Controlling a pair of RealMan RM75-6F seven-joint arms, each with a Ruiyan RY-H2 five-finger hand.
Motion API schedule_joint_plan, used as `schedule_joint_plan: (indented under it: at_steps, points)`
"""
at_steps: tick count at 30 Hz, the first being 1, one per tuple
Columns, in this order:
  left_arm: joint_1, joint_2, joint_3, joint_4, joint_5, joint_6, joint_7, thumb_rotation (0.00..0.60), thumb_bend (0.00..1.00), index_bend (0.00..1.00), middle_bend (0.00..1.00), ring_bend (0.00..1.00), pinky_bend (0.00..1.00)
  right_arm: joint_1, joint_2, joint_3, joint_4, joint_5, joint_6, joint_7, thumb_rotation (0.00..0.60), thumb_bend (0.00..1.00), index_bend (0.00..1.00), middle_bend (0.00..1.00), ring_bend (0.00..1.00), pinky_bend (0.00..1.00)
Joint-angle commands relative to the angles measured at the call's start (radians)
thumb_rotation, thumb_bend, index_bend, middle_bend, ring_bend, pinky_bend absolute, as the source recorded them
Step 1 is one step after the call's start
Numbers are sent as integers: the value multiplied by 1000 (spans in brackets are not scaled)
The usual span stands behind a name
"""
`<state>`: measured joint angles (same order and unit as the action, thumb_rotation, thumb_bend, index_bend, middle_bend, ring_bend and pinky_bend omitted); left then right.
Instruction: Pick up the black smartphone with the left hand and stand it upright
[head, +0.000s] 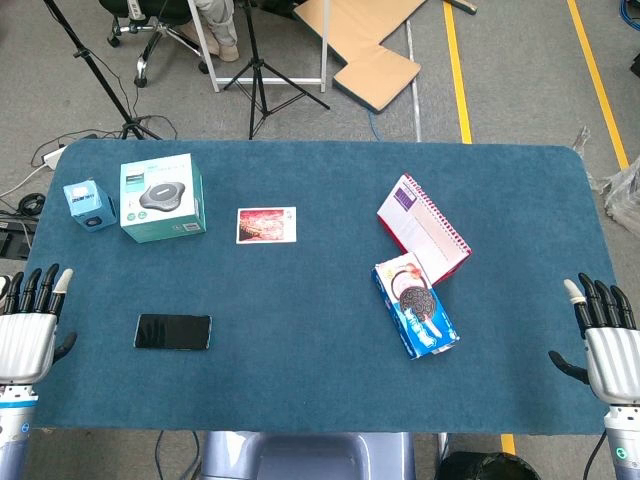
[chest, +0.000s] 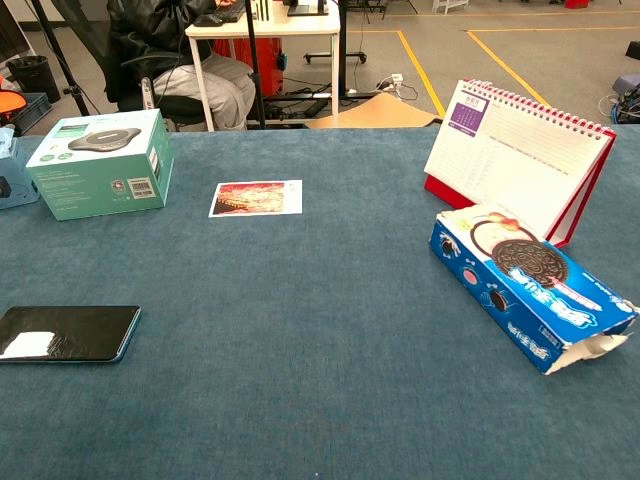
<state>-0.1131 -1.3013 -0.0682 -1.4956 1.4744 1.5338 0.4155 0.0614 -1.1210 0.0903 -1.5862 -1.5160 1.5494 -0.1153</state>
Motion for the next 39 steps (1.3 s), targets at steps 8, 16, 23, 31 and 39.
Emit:
schedule_joint_plan:
  at_steps: [8,16,23,31,39]
  points:
    - [-18,6,14,-47,-37,-80,13,600,211,0,0,0,0,-2,3,2,-9,3,3,-1,600,0,6,0,0,0]
    - [-95,-22,15,-266,-159,-231,313,600,211,0,0,0,0,2,5,9,-8,16,-5,7,600,0,6,0,0,0]
    - [-190,-205,3,-345,-357,-303,637,600,212,0,0,0,0,4,5,8,5,25,-16,13,600,0,7,0,0,0]
    - [-257,-376,-20,-281,-452,-259,764,600,214,0,3,0,0,-3,12,12,5,31,-7,29,600,0,8,0,0,0]
    - [-286,-414,-24,-246,-511,-208,808,600,214,0,87,0,0,-2,12,14,12,40,-14,38,600,0,10,0,0,0]
